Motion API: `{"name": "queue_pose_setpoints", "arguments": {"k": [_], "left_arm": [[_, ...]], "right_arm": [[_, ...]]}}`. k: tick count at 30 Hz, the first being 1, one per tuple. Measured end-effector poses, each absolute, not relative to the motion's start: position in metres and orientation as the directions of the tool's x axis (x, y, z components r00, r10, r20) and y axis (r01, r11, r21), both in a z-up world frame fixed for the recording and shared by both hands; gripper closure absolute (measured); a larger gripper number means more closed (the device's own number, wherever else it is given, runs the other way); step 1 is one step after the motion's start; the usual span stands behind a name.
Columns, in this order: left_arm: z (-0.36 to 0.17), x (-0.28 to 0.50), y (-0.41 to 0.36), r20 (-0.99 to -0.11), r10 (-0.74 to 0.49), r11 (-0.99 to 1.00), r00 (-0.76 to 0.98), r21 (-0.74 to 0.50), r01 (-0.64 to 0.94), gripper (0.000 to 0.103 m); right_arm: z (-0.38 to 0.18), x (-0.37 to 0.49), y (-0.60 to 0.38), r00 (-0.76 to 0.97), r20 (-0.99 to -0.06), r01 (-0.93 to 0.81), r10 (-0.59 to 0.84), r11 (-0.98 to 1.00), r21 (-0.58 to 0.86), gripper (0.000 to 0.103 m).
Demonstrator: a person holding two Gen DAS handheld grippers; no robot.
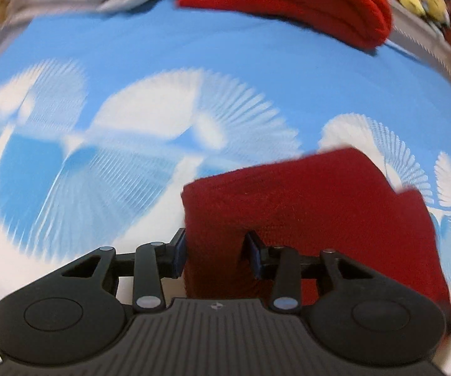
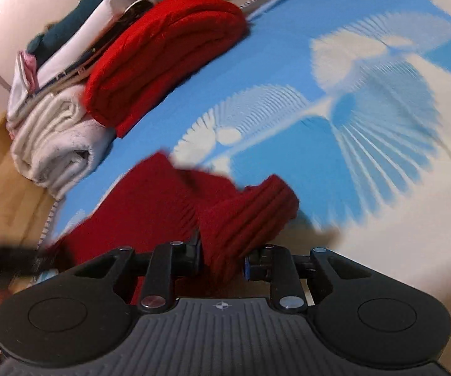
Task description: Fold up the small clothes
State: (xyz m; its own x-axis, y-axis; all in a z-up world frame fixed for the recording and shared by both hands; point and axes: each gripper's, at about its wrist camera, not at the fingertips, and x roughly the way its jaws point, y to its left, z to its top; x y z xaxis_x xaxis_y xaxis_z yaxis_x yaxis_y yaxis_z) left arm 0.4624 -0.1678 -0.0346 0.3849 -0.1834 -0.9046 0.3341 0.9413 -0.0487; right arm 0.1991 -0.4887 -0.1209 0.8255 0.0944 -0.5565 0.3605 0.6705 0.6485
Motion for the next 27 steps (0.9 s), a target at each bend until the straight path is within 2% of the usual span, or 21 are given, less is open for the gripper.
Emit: {"name": "queue_pose_setpoints", "arguments": {"k": [1,5,9,12,13,14,15,18,19,21,22,23,26,27], "left_arm": [[-0.035,0.470,-0.183,-0.903,-0.182,0.935,0.388,-0.037,0.353,0.067],[-0.040,0.481,-0.231,-0.905,-0.159,0.922,0.394,0.007,0.387,0.067],[-0.048,0.487,-0.235,-0.910,-0.141,0.930,0.389,0.014,0.368,0.064],[-0.046,0.490,-0.227,-0.907,-0.135,0.930,0.399,0.022,0.366,0.043],[-0.041,0.485,-0.222,-0.900,-0.113,0.932,0.420,0.050,0.358,0.024],[-0.035,0.478,-0.218,-0.886,-0.074,0.934,0.458,0.099,0.342,0.011],[-0.028,0.468,-0.213,-0.858,-0.040,0.934,0.512,0.150,0.325,0.011],[-0.009,0.427,-0.198,-0.785,-0.086,0.900,0.613,0.203,0.386,0.004],[-0.007,0.412,-0.193,-0.774,-0.104,0.890,0.624,0.208,0.407,0.000],[-0.010,0.376,-0.183,-0.764,-0.131,0.863,0.632,0.227,0.452,0.000],[-0.014,0.363,-0.180,-0.769,-0.135,0.852,0.624,0.232,0.470,0.000],[-0.023,0.347,-0.175,-0.778,-0.126,0.841,0.616,0.245,0.482,0.000],[-0.058,0.309,-0.162,-0.796,-0.088,0.810,0.599,0.293,0.508,0.000],[-0.067,0.297,-0.155,-0.775,-0.098,0.818,0.624,0.295,0.494,0.000]], "right_arm": [[-0.123,0.186,-0.486,0.828,-0.551,0.354,0.103,0.665,0.657,0.079],[-0.130,0.151,-0.474,0.849,-0.513,0.327,0.125,0.637,0.698,0.078],[-0.138,0.149,-0.480,0.852,-0.502,0.315,0.150,0.618,0.720,0.075],[-0.139,0.147,-0.478,0.843,-0.517,0.335,0.148,0.608,0.720,0.063],[-0.134,0.144,-0.476,0.835,-0.537,0.357,0.119,0.627,0.693,0.048],[-0.126,0.141,-0.474,0.821,-0.567,0.391,0.063,0.660,0.641,0.032],[-0.116,0.138,-0.471,0.814,-0.581,0.410,0.010,0.697,0.588,0.028],[-0.081,0.125,-0.456,0.841,-0.533,0.381,-0.096,0.804,0.457,0.027],[-0.071,0.124,-0.449,0.851,-0.517,0.346,-0.090,0.836,0.425,0.027],[-0.058,0.128,-0.431,0.855,-0.515,0.283,-0.063,0.889,0.361,0.033],[-0.056,0.134,-0.421,0.841,-0.540,0.259,-0.048,0.910,0.323,0.040],[-0.058,0.141,-0.410,0.818,-0.574,0.242,-0.046,0.932,0.270,0.042],[-0.085,0.161,-0.386,0.746,-0.660,0.232,-0.093,0.965,0.126,0.042],[-0.096,0.169,-0.384,0.723,-0.684,0.234,-0.098,0.966,0.109,0.042]]}}
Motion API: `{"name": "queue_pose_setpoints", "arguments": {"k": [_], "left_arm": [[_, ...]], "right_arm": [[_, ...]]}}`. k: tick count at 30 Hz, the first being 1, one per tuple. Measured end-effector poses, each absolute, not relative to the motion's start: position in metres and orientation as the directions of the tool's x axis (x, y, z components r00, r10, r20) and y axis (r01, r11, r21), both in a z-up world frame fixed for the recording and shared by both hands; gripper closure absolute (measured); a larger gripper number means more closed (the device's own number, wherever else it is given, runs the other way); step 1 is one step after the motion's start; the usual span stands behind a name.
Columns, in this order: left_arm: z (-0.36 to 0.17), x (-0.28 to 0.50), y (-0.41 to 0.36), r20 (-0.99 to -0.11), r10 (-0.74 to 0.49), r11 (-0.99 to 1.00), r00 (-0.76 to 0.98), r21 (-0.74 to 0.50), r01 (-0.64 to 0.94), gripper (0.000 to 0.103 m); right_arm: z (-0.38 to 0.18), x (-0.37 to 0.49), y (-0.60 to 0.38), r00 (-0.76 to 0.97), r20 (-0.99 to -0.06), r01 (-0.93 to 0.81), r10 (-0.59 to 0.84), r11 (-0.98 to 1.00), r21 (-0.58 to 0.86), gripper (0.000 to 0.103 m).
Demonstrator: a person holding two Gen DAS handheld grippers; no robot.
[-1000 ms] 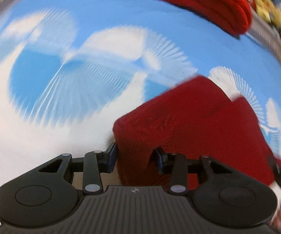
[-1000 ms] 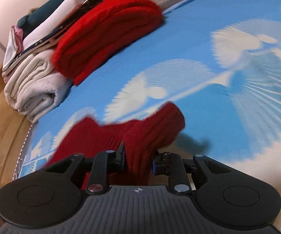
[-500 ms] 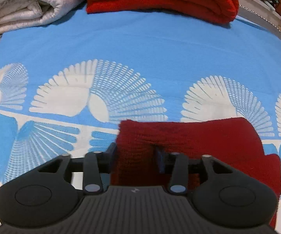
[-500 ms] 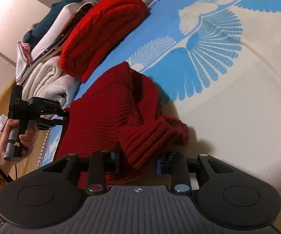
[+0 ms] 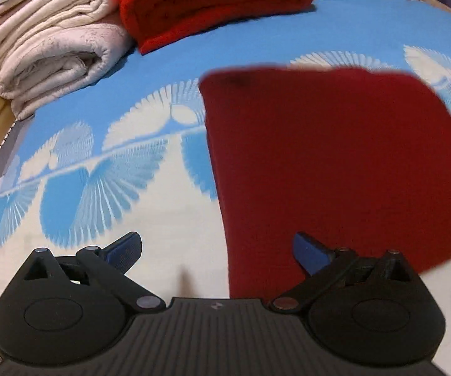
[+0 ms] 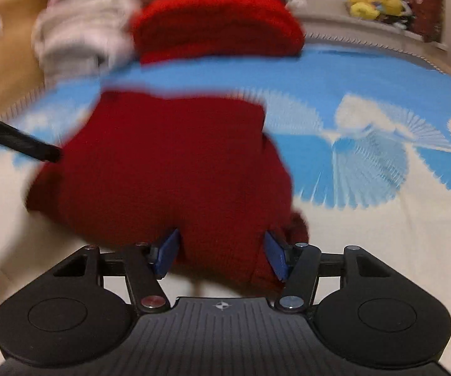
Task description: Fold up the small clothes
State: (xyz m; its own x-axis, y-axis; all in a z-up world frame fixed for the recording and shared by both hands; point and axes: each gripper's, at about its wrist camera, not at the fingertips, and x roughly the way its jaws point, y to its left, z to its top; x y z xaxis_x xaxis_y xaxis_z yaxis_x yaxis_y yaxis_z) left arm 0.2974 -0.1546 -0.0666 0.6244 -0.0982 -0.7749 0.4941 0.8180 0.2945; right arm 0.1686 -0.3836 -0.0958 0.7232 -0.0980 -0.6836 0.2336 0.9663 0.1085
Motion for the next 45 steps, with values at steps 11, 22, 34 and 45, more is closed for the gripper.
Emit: {"name": "queue_pose_setpoints", "arguments": {"k": [11,22,34,45], "left_arm": [[-0.019,0.187,-0.100,-0.658,-0.160,0.845,0.736,0.294,0.446,0.000],[-0.050,0.061,-0.050,-0.619,-0.149,0.830,0.771,0.346,0.438,0.000],[-0.045,0.025,-0.014,-0.612,-0.244,0.891,0.752,0.164,0.423,0.000],[-0.037,0.029,-0.009,-0.610,-0.242,0.917,0.754,0.110,0.384,0.000]], "right_arm": [[-0.015,0.074,-0.329,0.840,-0.529,0.204,-0.121,0.974,0.101,0.017],[-0.044,-0.011,-0.232,0.805,-0.545,0.316,-0.236,0.947,0.057,0.014],[-0.050,-0.050,-0.197,0.834,-0.490,0.312,-0.254,0.949,0.039,0.013],[-0.047,-0.074,-0.192,0.827,-0.465,0.376,-0.315,0.926,0.041,0.011]]}}
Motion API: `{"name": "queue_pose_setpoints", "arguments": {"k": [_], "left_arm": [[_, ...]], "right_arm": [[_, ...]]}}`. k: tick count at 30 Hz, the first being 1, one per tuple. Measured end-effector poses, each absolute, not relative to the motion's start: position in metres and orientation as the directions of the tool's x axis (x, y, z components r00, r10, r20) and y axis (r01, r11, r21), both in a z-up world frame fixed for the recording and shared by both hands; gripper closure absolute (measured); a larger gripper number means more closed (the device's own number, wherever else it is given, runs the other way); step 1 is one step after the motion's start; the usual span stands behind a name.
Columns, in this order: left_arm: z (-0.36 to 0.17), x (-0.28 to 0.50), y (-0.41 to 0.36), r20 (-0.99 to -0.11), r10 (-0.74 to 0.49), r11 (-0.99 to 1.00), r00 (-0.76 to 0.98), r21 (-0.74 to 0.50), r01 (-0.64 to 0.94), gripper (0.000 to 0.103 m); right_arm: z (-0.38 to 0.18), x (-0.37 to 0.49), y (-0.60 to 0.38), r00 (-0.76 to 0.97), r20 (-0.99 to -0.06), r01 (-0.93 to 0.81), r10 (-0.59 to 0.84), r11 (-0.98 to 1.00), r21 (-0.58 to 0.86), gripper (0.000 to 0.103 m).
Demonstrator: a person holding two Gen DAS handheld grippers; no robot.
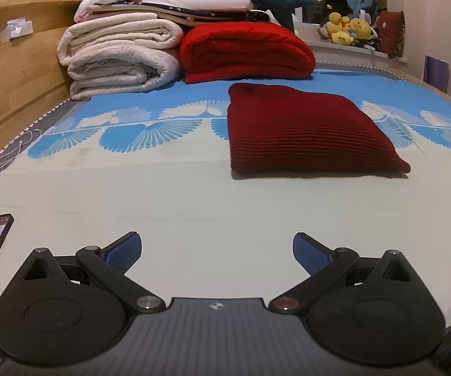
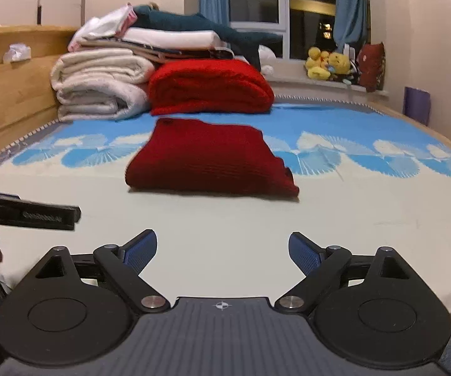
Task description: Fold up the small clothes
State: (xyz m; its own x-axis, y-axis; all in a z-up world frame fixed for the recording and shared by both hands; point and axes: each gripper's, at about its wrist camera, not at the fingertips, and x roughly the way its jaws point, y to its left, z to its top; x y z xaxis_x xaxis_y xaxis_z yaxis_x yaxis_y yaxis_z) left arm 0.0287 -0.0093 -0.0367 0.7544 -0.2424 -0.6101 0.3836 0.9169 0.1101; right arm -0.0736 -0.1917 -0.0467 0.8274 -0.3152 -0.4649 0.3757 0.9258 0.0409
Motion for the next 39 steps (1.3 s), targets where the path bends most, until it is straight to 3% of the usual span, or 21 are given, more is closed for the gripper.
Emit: {"name": "queue_pose_setpoints", "arguments": {"k": [21,39], "left_arm": [[-0.0398,0.0301,-0.0129,-0.616,-0.223,0.910,0.756,0.146,0.387,0.000],[-0.0415,0.0271,-0.0152,-0.617,-0.225,0.903,0.755,0.159,0.399,0.000]], "right_arm": [[-0.0490,-0.0703,-0.1912,0.824,-0.482,0.365,-0.299,0.930,0.046,0.008],[-0.0474,-0.0717,-0.1888,0.850,-0.437,0.368,-0.294,0.925,0.093,0.007]]}}
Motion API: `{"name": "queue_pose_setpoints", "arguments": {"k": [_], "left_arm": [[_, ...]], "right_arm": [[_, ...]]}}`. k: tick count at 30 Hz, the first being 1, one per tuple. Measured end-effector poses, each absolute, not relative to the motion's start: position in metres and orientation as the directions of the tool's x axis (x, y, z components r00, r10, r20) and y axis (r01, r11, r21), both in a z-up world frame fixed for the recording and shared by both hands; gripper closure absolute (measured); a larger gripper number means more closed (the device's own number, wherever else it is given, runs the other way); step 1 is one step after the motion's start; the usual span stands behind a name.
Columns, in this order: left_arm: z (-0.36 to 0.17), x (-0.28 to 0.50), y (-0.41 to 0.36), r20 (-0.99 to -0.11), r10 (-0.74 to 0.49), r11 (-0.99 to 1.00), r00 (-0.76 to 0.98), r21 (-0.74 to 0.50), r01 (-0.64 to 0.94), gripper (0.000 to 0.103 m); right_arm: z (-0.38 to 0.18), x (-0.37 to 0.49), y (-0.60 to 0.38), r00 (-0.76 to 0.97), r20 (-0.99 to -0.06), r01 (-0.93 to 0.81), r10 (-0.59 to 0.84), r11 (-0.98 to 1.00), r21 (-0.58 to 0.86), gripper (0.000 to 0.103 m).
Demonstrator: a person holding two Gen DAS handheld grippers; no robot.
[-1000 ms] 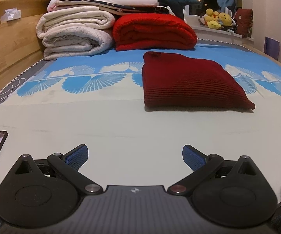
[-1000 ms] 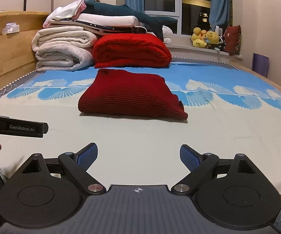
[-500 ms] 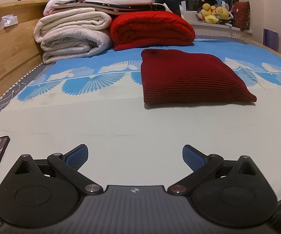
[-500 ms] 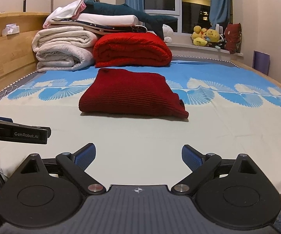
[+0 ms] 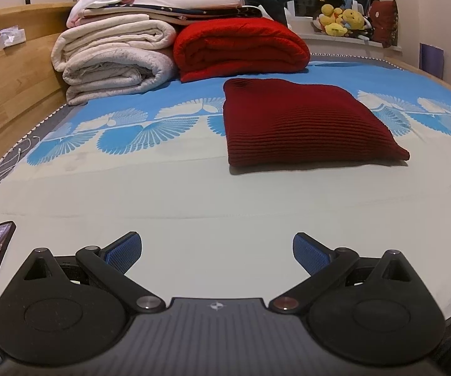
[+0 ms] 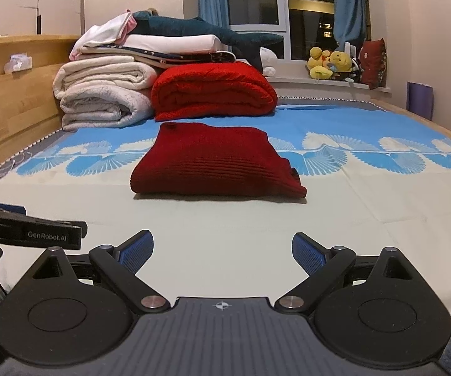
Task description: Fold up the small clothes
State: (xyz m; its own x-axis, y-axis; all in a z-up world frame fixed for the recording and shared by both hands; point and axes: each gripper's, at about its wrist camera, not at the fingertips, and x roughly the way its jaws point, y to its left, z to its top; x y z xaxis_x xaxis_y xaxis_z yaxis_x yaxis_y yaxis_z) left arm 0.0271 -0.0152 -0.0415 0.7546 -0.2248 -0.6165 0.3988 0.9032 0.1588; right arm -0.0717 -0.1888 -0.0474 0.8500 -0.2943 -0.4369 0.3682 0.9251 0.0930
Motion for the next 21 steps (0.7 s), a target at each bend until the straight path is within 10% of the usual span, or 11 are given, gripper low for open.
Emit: {"name": "queue_pose_setpoints", "arguments": {"k": [21], "left_arm": [[-0.0418,0.0283,-0.0166,-0.620,-0.227,0.900,0.751,0.160,0.405,0.000]], "right_arm": [[-0.0470,-0.0672,-0.1803,0.854,-0.432,0.361,-0.291,0.929,0.086,0.007]]}}
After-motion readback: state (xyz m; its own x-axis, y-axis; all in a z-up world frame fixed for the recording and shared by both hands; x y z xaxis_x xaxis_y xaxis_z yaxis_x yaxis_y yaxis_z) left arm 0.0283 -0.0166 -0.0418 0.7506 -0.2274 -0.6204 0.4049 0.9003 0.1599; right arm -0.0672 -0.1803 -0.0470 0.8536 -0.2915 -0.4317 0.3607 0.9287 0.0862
